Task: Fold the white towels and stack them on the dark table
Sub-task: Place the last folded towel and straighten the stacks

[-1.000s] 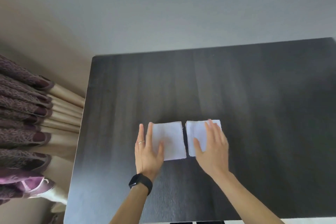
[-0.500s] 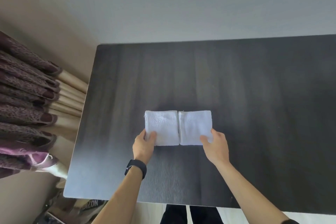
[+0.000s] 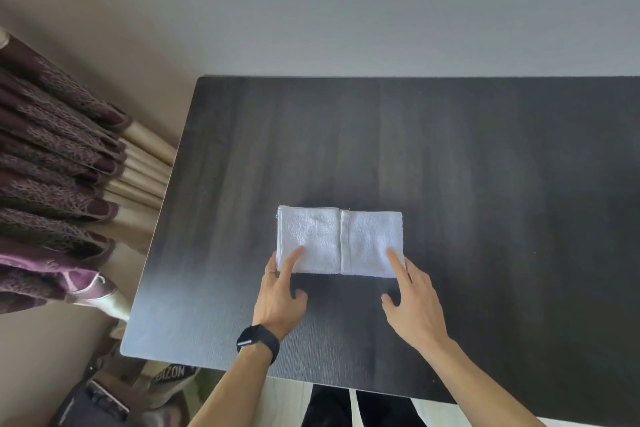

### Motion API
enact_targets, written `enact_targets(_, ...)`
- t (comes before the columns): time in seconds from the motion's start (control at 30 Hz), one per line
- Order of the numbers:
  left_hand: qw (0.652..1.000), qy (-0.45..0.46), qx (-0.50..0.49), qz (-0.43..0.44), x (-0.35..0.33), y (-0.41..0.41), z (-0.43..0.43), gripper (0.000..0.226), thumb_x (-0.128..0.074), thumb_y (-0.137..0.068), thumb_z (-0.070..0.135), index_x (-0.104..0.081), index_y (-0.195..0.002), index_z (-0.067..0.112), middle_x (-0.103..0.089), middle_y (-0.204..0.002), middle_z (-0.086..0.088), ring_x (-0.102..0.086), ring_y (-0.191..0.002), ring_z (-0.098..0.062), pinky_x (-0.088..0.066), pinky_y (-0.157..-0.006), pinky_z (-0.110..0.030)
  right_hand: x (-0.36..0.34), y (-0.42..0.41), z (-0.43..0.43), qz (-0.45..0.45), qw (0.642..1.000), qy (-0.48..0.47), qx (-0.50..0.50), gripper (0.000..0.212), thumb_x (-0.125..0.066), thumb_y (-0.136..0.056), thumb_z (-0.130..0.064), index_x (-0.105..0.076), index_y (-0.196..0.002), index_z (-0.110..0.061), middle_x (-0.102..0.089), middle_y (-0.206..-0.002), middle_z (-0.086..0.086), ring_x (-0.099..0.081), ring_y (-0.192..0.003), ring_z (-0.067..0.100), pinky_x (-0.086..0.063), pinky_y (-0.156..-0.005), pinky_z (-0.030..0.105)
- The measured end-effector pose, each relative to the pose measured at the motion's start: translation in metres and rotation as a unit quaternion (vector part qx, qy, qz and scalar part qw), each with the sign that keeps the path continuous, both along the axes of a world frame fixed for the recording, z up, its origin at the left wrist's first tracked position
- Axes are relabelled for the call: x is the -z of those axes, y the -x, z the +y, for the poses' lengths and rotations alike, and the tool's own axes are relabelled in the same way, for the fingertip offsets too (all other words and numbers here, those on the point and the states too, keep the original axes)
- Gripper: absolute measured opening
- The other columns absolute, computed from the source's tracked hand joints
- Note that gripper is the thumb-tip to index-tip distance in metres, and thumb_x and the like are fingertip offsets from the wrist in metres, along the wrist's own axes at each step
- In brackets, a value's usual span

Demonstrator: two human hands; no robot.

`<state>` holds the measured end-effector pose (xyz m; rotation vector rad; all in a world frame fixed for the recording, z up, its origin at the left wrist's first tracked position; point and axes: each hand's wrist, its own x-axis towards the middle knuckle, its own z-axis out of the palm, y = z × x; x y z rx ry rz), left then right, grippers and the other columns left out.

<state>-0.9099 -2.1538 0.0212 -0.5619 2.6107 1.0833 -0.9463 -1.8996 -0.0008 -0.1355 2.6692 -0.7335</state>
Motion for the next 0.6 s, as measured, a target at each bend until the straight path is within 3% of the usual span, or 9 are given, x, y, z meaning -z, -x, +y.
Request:
enact_targets(0.13, 0.998, 0.030, -0.037, 0.036, 0.007, 0.003, -0.001, 0.064, -0.056, -0.095, 0.011, -0.037, -0.137, 0.057, -0.042, -0.140, 0.005, -0.051, -0.115, -0.011, -0.045, -0.081, -0.021, 0.010, 0.004, -0.004, 0.052, 0.999, 0.009, -0.007, 0.071, -0.067, -0.091, -0.018, -0.031, -0.152, -0.029, -0.061, -0.119, -0.001, -0.052, -0.099, 0.014, -0.054, -0.087, 0.032)
enact_targets(0.27, 0.997, 0.036, -0.059, 0.044, 0.013, 0.009, -0.013, 0.055, -0.055, -0.098, 0.014, -0.045, -0.134, 0.054, -0.045, -0.135, 0.006, -0.053, -0.115, -0.013, -0.042, -0.086, -0.018, 0.016, 0.019, -0.012, 0.093, 0.995, 0.020, -0.027, 0.063, -0.069, -0.088, -0.009, -0.046, -0.145, -0.020, -0.062, -0.094, -0.004, -0.043, -0.077, 0.010, -0.048, -0.073, 0.025)
enact_targets(0.47, 0.993, 0.024, -0.101, 0.057, 0.019, 0.039, -0.050, 0.056, -0.054, -0.097, 0.013, -0.048, -0.130, 0.059, -0.046, -0.130, 0.011, -0.055, -0.107, -0.010, -0.036, -0.081, -0.010, 0.016, 0.059, -0.054, 0.090, 0.995, 0.020, -0.043, 0.059, -0.062, -0.093, -0.011, -0.040, -0.145, -0.027, -0.054, -0.087, -0.009, -0.049, -0.076, 0.014, -0.049, -0.070, 0.027)
enact_targets(0.6, 0.989, 0.019, -0.133, 0.058, 0.024, 0.076, -0.085, 0.054, -0.054, -0.096, 0.012, -0.053, -0.127, 0.055, -0.051, -0.123, 0.007, -0.053, -0.096, -0.001, -0.037, -0.084, -0.014, 0.011, 0.099, -0.094, 0.077, 0.996, 0.029, -0.032, 0.058, -0.057, -0.096, -0.014, -0.035, -0.148, -0.030, -0.058, -0.102, -0.006, -0.052, -0.089, 0.015, -0.050, -0.082, 0.029)
